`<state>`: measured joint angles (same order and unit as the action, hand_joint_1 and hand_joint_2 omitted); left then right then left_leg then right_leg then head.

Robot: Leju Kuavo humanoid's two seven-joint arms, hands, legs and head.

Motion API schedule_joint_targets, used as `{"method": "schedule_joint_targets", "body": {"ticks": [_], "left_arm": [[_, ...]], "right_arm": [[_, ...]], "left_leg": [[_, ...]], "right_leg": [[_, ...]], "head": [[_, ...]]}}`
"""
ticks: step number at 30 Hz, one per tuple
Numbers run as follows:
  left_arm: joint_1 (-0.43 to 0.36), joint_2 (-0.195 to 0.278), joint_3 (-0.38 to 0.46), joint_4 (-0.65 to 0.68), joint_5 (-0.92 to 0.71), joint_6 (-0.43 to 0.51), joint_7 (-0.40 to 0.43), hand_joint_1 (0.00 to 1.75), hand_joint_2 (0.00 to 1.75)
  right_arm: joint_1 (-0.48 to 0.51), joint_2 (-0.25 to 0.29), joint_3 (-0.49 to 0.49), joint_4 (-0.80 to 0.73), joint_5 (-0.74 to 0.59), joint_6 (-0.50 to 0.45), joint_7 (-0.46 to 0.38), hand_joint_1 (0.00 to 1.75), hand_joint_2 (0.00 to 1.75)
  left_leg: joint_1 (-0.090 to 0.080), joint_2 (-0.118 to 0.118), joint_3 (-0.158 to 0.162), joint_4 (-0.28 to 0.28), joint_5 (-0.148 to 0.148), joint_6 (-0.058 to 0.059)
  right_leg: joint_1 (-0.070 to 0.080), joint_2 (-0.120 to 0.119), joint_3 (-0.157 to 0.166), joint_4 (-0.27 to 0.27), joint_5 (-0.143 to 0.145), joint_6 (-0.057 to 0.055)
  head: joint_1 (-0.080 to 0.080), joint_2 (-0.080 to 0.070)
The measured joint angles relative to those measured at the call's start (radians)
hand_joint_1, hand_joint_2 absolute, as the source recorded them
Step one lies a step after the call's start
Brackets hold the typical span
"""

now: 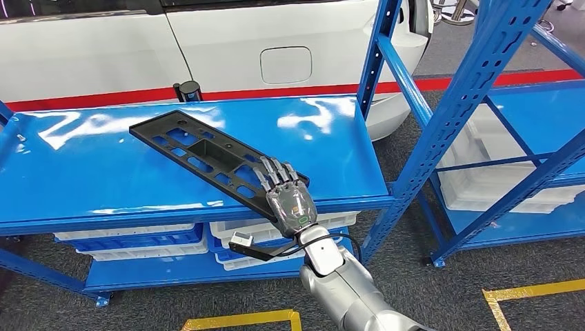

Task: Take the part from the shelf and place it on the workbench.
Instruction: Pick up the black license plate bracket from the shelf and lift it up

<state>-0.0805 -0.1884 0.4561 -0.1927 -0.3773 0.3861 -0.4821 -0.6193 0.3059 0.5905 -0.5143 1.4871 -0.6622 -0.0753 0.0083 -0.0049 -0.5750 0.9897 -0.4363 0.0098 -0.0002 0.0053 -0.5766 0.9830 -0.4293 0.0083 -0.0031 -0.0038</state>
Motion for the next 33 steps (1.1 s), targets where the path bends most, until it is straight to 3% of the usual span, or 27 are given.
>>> {"method": "schedule_joint_targets", "body": {"ticks": [33], "left_arm": [[0.004, -0.004, 0.014, 0.0, -0.002, -0.008, 0.0, 0.0, 0.0]], "right_arm": [[-0.026, -0.005, 0.001, 0.053, 0.048, 0.022, 0.091, 0.0, 1.75]], "left_leg": [[0.0, -0.001, -0.001, 0.0, 0.0, 0.0]], "right_leg": [[0.0, 0.0, 0.0, 0.0, 0.0, 0.0]], "head": [[0.0, 0.0]]}}
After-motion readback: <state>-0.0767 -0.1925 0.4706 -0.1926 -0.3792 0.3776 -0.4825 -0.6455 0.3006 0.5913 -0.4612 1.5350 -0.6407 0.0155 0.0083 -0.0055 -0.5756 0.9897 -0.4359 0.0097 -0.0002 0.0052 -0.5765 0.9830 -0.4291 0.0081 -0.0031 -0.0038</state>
